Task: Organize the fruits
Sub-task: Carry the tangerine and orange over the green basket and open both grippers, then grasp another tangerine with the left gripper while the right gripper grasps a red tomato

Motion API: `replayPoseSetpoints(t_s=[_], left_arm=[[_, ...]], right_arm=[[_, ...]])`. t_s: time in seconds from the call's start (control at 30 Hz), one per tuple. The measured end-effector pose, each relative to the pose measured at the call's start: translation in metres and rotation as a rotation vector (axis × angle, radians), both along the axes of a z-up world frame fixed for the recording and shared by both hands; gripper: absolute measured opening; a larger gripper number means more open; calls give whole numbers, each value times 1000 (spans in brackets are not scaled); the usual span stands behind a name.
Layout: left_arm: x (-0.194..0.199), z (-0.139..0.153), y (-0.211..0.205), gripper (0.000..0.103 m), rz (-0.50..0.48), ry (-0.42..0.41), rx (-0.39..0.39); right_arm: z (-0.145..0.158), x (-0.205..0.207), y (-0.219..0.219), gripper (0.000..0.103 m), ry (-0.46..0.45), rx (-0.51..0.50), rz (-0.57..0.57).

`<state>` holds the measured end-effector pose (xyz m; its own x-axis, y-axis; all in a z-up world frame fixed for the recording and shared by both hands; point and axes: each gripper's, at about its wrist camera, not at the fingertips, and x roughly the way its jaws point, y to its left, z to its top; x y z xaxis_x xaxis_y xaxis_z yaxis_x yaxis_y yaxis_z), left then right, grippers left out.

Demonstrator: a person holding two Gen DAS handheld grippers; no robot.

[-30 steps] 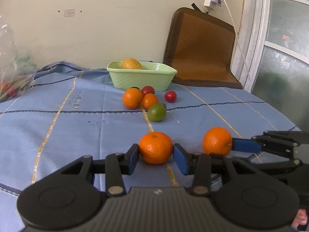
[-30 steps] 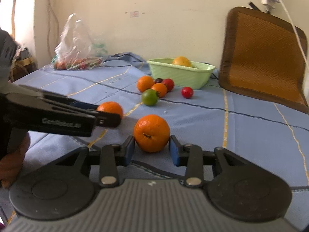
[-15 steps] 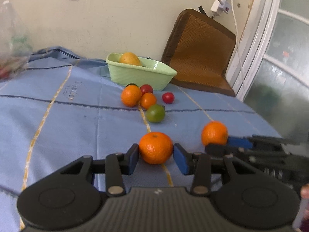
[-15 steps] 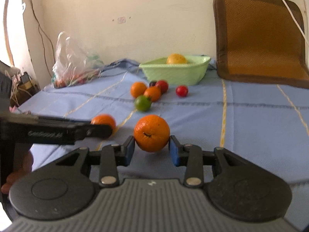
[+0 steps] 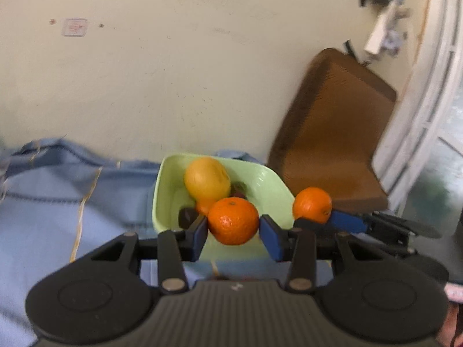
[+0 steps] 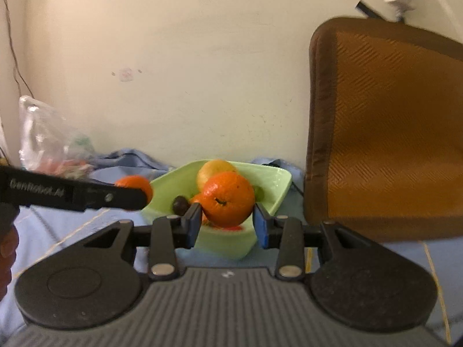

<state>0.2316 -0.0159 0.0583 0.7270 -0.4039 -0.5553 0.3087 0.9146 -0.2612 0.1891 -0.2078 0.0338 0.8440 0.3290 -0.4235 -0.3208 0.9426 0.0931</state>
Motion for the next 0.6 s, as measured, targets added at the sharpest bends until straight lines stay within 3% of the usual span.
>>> replayPoseSetpoints(t_s=[0.13, 0.17, 0.23, 0.27, 0.43, 0.6], left_arm=[[38, -17, -14, 41, 9, 44, 34], [43, -21, -16, 41, 5, 50, 40], [47, -23, -21, 54, 3, 38, 61], [47, -23, -23, 54, 2, 26, 65], [30, -13, -10, 54, 22, -1, 4], [-14, -7, 16, 55, 33, -10, -42]], right_arm=[[-13, 26, 8, 43, 7, -40, 20], [-16, 28, 8, 48, -2, -36, 20], [-17, 28, 3, 55, -25, -4, 18], [-17, 25, 0, 56, -34, 5, 13], [-6, 16, -14, 55, -57, 59, -14], [2, -8, -23, 52, -38, 113, 1]])
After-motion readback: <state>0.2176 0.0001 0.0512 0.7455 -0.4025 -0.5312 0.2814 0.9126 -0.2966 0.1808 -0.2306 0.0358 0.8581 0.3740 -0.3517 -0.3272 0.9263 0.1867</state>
